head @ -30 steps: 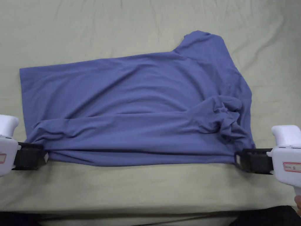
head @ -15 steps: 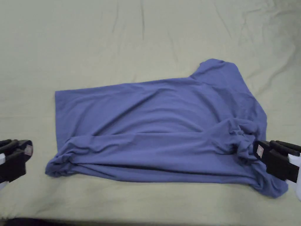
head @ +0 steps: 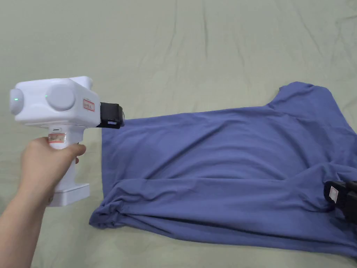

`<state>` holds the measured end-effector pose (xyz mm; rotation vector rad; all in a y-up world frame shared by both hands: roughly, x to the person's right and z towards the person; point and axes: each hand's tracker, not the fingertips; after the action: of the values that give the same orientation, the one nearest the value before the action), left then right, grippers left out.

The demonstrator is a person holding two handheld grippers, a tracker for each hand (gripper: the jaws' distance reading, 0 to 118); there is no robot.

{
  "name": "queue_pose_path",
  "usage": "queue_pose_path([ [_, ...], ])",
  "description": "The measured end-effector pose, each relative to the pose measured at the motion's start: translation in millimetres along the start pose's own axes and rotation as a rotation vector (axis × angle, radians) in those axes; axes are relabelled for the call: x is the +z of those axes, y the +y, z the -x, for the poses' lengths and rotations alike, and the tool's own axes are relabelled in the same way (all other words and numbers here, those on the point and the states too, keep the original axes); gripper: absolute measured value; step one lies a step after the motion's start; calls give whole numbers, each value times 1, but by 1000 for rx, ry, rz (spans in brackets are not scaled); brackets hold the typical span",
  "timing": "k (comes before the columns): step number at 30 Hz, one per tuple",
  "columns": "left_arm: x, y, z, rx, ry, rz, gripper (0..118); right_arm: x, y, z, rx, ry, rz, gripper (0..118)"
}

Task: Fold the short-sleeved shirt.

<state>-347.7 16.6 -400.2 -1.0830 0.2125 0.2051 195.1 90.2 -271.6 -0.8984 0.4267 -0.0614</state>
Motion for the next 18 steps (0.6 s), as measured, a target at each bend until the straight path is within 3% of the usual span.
queue_pose_path([
  [5, -78, 4, 7, -14, -8, 126, 98, -26, 9, -3, 3, -16, 58, 2],
  [8, -70, -3, -6, -30, 6, 121, 98, -37, 9, -5, 1, -19, 82, 2],
  [11, -62, -4, -3, -129, 8, 52, 58, -43, 6, -6, 9, -21, 98, 2],
  [12, -56, -2, -2, -129, 3, 45, 12, -47, 5, -8, 6, -9, 109, 2],
  [13, -50, 2, 0, -118, -24, 35, 0, -49, 5, -8, -1, -6, 114, 2],
  [14, -47, 3, -1, -72, -124, 14, 0, -51, 4, -11, -11, -5, 116, 2],
  [15, -42, 7, -5, -45, -112, 10, 0, -52, 5, -13, -18, -8, 117, 2],
  [18, -21, 27, -17, -167, -41, -62, 0, -48, 21, -20, -18, -18, 96, 3],
])
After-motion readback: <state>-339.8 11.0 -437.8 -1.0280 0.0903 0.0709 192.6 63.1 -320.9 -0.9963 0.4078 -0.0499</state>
